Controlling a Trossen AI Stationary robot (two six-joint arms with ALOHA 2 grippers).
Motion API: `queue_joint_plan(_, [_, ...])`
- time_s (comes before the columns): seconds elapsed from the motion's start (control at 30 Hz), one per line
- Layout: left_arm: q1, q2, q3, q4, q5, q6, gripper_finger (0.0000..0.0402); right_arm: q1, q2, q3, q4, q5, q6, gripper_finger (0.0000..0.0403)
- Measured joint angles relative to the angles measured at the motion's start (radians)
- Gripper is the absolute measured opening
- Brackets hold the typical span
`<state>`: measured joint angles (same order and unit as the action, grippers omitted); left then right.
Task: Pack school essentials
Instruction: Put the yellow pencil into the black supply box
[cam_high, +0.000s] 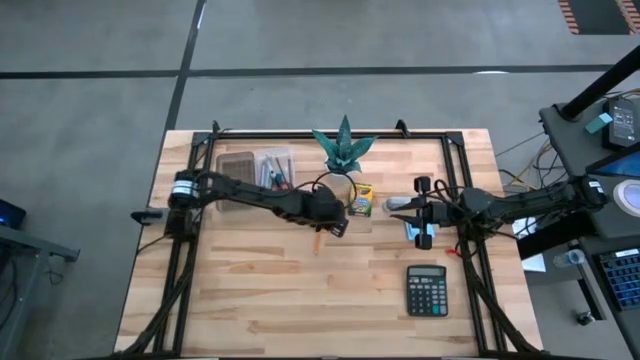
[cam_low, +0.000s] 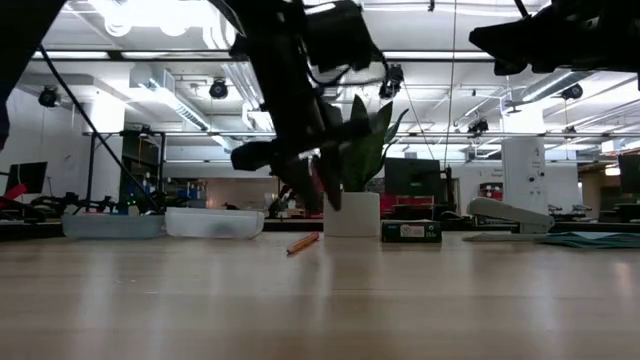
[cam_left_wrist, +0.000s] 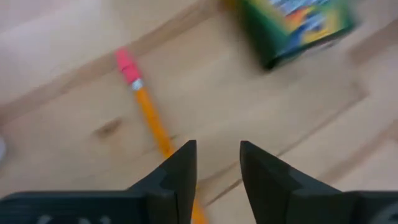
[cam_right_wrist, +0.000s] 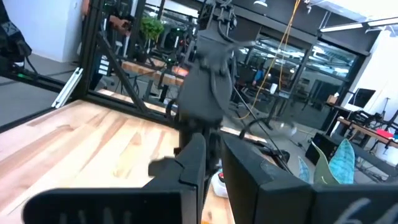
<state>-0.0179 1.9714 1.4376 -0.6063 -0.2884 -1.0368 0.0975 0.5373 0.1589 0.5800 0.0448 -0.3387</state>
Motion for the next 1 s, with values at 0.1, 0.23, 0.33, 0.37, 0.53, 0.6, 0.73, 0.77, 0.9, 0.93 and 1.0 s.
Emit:
queue_joint_plan(0.1, [0.01, 0.037, 0.033, -0.069, 0.001, -0.005, 0.0097, 0.0, 0.0, 0.0, 0.0, 0.0, -0.003, 0.0043])
queue_joint_plan(0.23, [0.024, 0.046, 0.042, -0.098, -0.001, -0.004, 0.0096, 0.0, 0.0, 0.0, 0.0, 0.0, -0.014, 0.0043])
queue_joint_plan(0.33, [0.032, 0.046, 0.037, -0.093, -0.002, -0.004, 0.0095, 0.0, 0.0, 0.0, -0.004, 0.001, -0.015, 0.0043])
queue_joint_plan(0.37, [0.033, 0.046, 0.035, -0.096, -0.003, -0.004, 0.0095, 0.0, 0.0, 0.0, -0.005, 0.001, -0.015, 0.0043])
queue_joint_plan(0.53, [0.031, 0.045, 0.029, -0.093, -0.004, -0.004, 0.0095, 0.0, 0.001, 0.0, -0.007, 0.008, -0.018, 0.0043])
queue_joint_plan(0.6, [0.032, 0.045, 0.028, -0.093, -0.004, -0.004, 0.0095, 0.0, 0.001, 0.0, -0.008, 0.008, -0.02, 0.0043])
queue_joint_plan(0.73, [0.032, 0.045, 0.018, -0.09, -0.004, -0.004, 0.0095, 0.0, 0.001, 0.0, -0.011, 0.008, -0.02, 0.0043])
queue_joint_plan(0.77, [0.032, 0.045, 0.014, -0.093, -0.004, -0.004, 0.0095, 0.0, 0.001, 0.0, -0.013, 0.008, -0.02, 0.0043])
queue_joint_plan(0.9, [0.032, 0.045, 0.001, -0.081, -0.004, -0.004, 0.0095, 0.0, 0.001, 0.0, -0.015, 0.008, -0.021, 0.0043])
queue_joint_plan(0.93, [0.032, 0.045, -0.004, -0.073, -0.004, -0.005, 0.0095, 0.0, 0.001, 0.0, -0.015, 0.008, -0.021, 0.0043])
queue_joint_plan(1.0, [0.032, 0.045, -0.014, -0.063, -0.004, -0.005, 0.0095, 0.0, 0.001, 0.0, -0.015, 0.008, -0.021, 0.0043])
